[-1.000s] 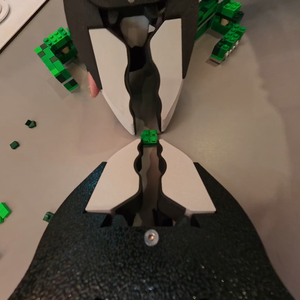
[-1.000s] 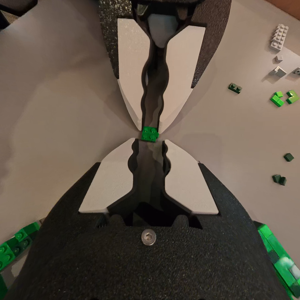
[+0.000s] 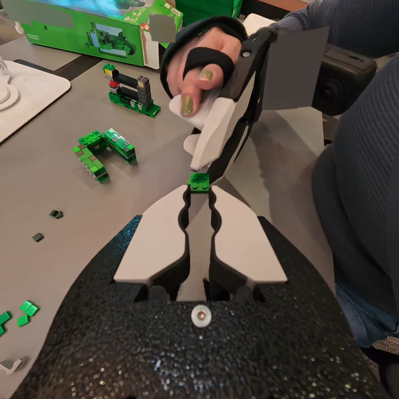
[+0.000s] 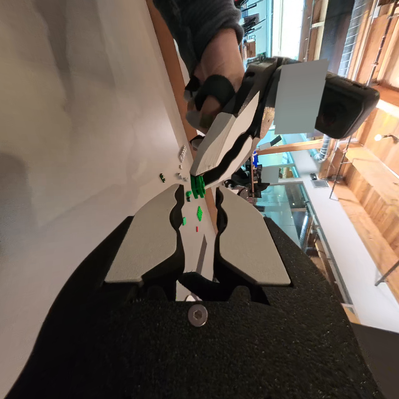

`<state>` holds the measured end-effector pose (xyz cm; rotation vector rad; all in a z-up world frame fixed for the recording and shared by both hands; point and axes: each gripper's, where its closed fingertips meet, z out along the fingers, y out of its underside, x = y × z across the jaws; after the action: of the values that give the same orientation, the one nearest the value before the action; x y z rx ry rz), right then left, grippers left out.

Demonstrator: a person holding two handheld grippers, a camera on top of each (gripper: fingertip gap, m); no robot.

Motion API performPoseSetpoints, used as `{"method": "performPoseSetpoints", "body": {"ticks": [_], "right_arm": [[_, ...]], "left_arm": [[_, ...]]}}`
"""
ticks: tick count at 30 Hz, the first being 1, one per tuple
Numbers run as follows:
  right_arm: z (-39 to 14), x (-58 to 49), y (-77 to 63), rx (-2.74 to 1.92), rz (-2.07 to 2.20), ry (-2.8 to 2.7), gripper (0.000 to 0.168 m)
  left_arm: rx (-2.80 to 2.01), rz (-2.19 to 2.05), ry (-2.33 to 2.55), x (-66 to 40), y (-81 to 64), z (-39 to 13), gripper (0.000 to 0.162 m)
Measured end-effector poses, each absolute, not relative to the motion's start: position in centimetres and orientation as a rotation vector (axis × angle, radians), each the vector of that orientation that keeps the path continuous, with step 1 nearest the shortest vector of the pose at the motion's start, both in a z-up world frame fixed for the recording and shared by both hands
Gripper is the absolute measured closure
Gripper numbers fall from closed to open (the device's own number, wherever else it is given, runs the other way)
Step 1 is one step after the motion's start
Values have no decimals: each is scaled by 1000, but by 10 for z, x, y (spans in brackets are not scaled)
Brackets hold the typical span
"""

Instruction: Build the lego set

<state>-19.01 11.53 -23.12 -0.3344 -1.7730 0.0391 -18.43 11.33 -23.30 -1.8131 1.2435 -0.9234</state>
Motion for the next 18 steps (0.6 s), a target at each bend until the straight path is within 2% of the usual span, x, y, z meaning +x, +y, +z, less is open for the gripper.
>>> {"method": "performPoseSetpoints", "body": {"ticks": [1,5,11,14,18], "right_arm": [[-230,-191,114,-322,32,-1767,143],[-230,-192,110,-271,16,-1764,158],[-219,-188,108,-354,127,-1760,159],[-210,-184,106,-482,288,-1769,159],[-202,-181,103,-633,479,-1789,159]], "left_arm": [[-1810,-933,1244,-183,112,-232,147],[-1798,-963,1250,-180,110,-229,147],[-1712,-968,1236,-177,106,-219,145],[-1555,-702,1261,-180,111,-211,134],[-1308,-374,1286,-177,107,-195,134]]}}
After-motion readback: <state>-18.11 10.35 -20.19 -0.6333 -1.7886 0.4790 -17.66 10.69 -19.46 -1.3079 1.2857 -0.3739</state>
